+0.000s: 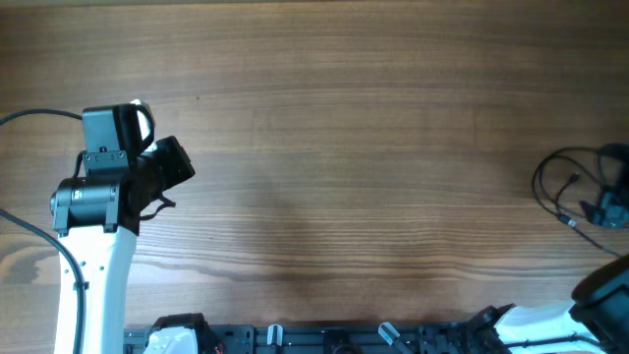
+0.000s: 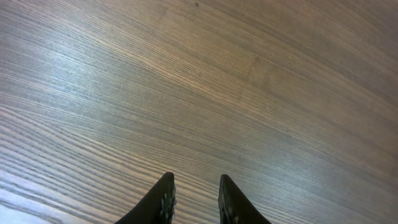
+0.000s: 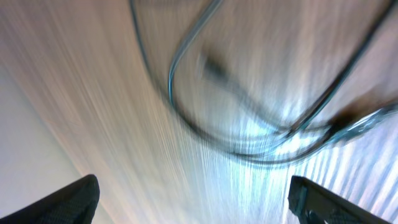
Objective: Untangle cables
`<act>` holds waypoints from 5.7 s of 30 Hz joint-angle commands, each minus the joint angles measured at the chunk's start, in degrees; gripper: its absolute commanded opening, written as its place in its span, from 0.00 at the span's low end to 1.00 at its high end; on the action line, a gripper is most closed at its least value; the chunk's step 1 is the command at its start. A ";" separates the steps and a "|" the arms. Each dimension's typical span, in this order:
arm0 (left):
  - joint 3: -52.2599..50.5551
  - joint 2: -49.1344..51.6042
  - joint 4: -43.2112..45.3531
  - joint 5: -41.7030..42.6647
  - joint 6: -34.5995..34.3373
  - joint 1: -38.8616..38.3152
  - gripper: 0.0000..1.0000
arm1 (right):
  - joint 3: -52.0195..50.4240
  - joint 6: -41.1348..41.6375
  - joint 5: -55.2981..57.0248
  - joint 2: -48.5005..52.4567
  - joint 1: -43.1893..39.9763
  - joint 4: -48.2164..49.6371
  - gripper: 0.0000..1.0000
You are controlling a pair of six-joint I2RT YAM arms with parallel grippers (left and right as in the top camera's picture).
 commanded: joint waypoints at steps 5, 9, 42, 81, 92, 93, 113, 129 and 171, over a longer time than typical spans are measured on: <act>0.48 0.28 -0.87 0.55 0.94 -0.15 0.25 | -0.55 -14.58 21.00 0.70 24.28 -1.99 0.95; 0.48 0.28 -1.18 0.52 0.96 -0.15 0.25 | -1.29 -14.34 35.08 0.81 31.54 -0.04 0.04; 0.48 0.28 -1.01 0.52 0.96 -0.15 0.23 | -10.08 -14.21 44.39 16.20 15.39 15.63 0.04; 0.48 -28.41 -4.39 0.50 2.45 -0.15 0.20 | -9.44 -34.71 -28.74 -67.10 21.07 7.23 0.76; 0.48 -36.17 -13.57 0.50 2.43 -0.15 0.18 | -9.44 -21.03 -33.88 -84.74 21.35 22.03 0.73; 0.48 -36.17 -13.60 0.48 2.45 -0.15 0.18 | -9.44 -20.09 -33.27 -85.72 21.49 21.33 0.73; 0.48 -36.17 -12.50 0.44 5.53 -0.15 0.21 | 20.02 -57.40 -17.40 -87.06 38.21 -49.07 1.00; 0.48 -36.17 -12.39 0.48 6.99 -0.15 0.23 | -8.79 -60.19 -8.31 -87.12 43.85 -9.77 1.00; 0.48 -36.17 -11.06 0.48 8.11 -0.15 0.23 | -66.27 -43.50 14.51 -97.98 43.85 52.72 1.00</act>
